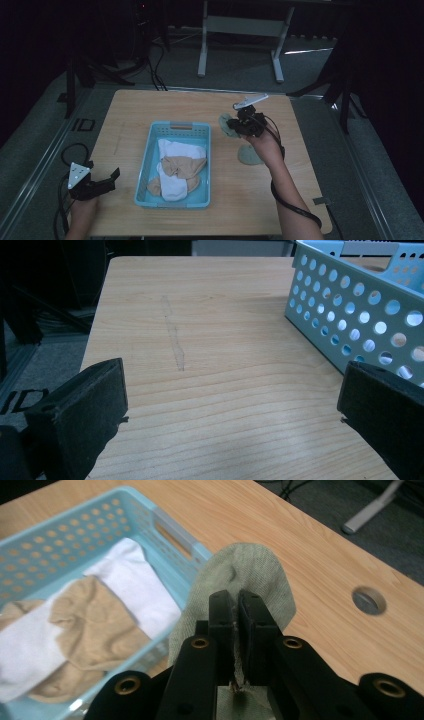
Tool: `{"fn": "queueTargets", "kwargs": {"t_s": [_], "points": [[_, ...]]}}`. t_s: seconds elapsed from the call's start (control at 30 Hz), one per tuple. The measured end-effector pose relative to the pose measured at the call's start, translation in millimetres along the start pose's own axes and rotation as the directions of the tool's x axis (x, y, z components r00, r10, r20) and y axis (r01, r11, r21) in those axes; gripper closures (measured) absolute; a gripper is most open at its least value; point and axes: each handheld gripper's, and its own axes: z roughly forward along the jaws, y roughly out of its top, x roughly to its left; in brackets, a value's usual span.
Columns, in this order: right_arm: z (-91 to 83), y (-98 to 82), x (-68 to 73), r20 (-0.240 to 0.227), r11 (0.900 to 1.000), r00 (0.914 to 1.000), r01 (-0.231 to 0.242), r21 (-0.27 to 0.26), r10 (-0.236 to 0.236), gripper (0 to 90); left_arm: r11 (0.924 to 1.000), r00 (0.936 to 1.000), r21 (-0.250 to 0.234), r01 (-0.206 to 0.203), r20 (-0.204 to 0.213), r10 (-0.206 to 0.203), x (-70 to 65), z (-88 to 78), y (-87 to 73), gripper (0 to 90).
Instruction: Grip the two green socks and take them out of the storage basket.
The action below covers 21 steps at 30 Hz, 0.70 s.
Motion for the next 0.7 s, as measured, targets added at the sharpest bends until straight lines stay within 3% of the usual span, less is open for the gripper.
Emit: {"fn": "queueTargets", "kwargs": {"t_s": [0.33, 0.7], "points": [[22.4, -26.2, -15.4, 0.029, 0.998, 0.9974, -0.066, 0.019, 0.066, 84.9, 1.0, 1.0, 0.0, 0.001, 0.002, -0.001, 0.1, -0.1, 0.0, 0.0], [71.1, -53.7, -16.5, 0.034, 0.989, 0.9944, -0.103, 0.103, 0.1, 84.9, 1.0, 1.0, -0.001, 0.001, 0.003, -0.001, 0.0, -0.3, -0.1, 0.0]]}}
